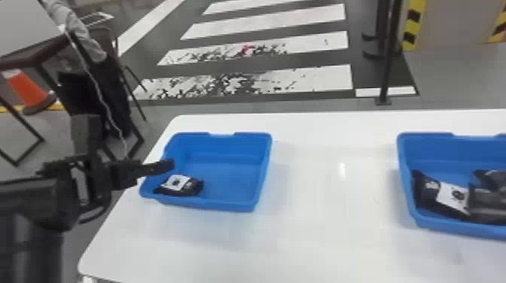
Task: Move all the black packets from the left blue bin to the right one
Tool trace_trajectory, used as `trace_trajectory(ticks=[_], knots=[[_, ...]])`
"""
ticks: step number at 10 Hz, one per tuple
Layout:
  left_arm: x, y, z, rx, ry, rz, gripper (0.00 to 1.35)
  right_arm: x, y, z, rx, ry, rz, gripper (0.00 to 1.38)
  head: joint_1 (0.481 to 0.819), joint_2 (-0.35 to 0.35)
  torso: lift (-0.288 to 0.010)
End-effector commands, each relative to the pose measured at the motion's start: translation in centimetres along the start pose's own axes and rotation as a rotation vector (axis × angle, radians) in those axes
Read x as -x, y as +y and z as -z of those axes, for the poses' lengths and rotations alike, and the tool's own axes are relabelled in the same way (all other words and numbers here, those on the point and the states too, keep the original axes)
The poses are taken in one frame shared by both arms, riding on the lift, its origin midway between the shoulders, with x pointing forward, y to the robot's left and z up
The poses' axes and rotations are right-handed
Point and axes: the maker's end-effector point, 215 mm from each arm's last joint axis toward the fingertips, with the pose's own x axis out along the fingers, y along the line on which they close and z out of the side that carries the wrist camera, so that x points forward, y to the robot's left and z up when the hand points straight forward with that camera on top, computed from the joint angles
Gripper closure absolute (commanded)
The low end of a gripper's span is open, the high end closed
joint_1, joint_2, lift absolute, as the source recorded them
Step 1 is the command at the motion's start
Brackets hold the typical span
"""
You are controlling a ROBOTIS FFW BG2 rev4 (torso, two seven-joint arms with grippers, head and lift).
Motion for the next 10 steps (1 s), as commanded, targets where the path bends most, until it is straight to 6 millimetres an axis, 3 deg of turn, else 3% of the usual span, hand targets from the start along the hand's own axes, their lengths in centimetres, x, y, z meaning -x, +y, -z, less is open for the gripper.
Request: trace_trajectory(ticks=[1,3,5,8,10], knots=[[-2.1,-0.6,0.4,0.030,0.037,0.021,0.15,0.0,0.5,0.6,-0.021,0.008,-0.007,0.11,0.695,0.303,-0.185],[-4.6,-3.3,1.0,0.018,0.096,0.080,0.15,-0.1,0.5,1.0,-0.035,0.014,-0.007,0.11,0.695,0.286,-0.185],[-5.1,-4.0,2.6,0.017,0.165,0.067,0.15,-0.2,0.6,1.1,-0.041,0.015,-0.008,0.11,0.695,0.260,-0.185],[-4.8,-3.9,4.6,0.035,0.274,0.010,0.16,-0.2,0.5,1.1,-0.050,0.015,-0.007,0.11,0.695,0.249,-0.185],[-4.5,-2.9,4.4,0.045,0.286,-0.030,0.16,-0.2,0.5,1.4,-0.058,0.019,-0.006,0.11,0.695,0.254,-0.185]])
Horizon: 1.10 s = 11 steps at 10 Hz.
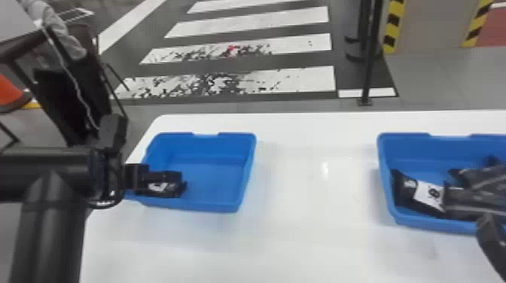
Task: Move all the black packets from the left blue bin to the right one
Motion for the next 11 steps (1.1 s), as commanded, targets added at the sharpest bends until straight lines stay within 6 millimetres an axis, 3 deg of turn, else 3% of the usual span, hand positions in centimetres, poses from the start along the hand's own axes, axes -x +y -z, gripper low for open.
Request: trace_trajectory(ticks=[1,4,6,8,11], knots=[[-0.2,0.6,0.2,0.019,0.016,-0.013,0.16,0.0,-0.2,0.2,-0.005,0.003,0.003,0.11,0.695,0.260,-0.185],[-1.6,0.1,1.5,0.049,0.096,0.001,0.27,-0.1,-0.1,0.3,-0.013,0.004,0.000,0.11,0.695,0.267,-0.185],[-2.1,0.4,2.5,0.066,0.141,-0.008,0.80,-0.1,-0.1,0.5,-0.023,0.007,0.001,0.11,0.695,0.262,-0.185],[-2.0,1.1,2.6,0.055,0.137,-0.028,1.22,-0.1,-0.4,0.9,-0.037,0.014,0.003,0.11,0.695,0.264,-0.185],[-0.1,1.3,-0.2,0.020,0.028,-0.027,1.20,-0.1,-0.2,0.7,-0.038,0.009,-0.001,0.11,0.695,0.276,-0.185]])
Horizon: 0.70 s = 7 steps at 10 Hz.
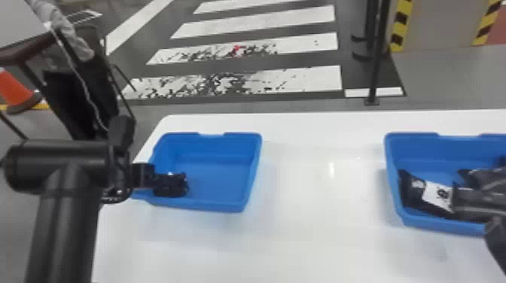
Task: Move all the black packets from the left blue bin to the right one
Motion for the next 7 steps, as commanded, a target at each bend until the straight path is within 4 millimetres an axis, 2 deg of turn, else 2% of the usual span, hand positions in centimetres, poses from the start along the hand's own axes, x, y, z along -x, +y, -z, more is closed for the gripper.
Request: trace_trajectory(ticks=[1,3,5,7], knots=[[1.7,-0.8,-1.8,-0.027,-0.068,0.012,1.20,0.0,0.1,-0.2,0.002,-0.003,-0.003,0.11,0.695,0.278,-0.185],[3.2,-3.1,-3.3,-0.077,-0.139,0.059,1.20,-0.3,0.7,-0.5,-0.003,-0.011,-0.019,0.11,0.695,0.268,-0.185],[5.0,-6.8,-6.1,-0.147,-0.294,0.148,1.20,-0.9,2.6,-0.9,-0.015,-0.015,-0.064,0.11,0.695,0.245,-0.185],[6.1,-14.7,-8.4,-0.210,-0.444,0.358,1.20,-2.3,6.1,-0.7,-0.034,-0.008,-0.164,0.11,0.695,0.223,-0.185]])
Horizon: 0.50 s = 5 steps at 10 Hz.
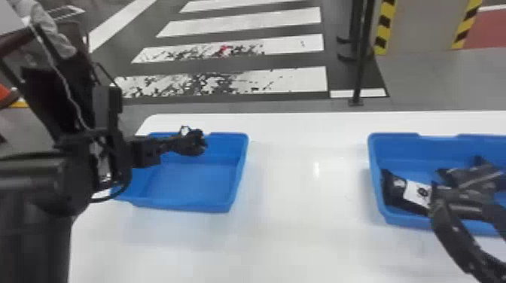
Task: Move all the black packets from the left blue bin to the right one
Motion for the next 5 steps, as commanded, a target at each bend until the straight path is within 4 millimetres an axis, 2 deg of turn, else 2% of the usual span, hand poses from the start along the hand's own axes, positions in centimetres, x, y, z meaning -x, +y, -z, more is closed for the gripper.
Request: trace_trajectory(ticks=[1,2,3,5], knots=[[-1.4,-6.3,-2.2,-0.023,-0.095,0.168,1.20,-1.5,2.5,0.5,-0.019,0.014,-0.073,0.11,0.695,0.198,-0.185],[-1.9,-10.6,-3.0,-0.030,-0.128,0.275,1.20,-2.2,3.8,0.9,-0.030,0.020,-0.115,0.11,0.695,0.164,-0.185],[-2.0,-13.9,-3.6,-0.040,-0.159,0.350,1.20,-2.9,4.7,1.0,-0.034,0.021,-0.146,0.11,0.695,0.131,-0.185],[-1.8,-19.3,-4.5,-0.037,-0.215,0.480,1.20,-4.0,6.6,1.4,-0.042,0.045,-0.208,0.11,0.695,0.085,-0.185]])
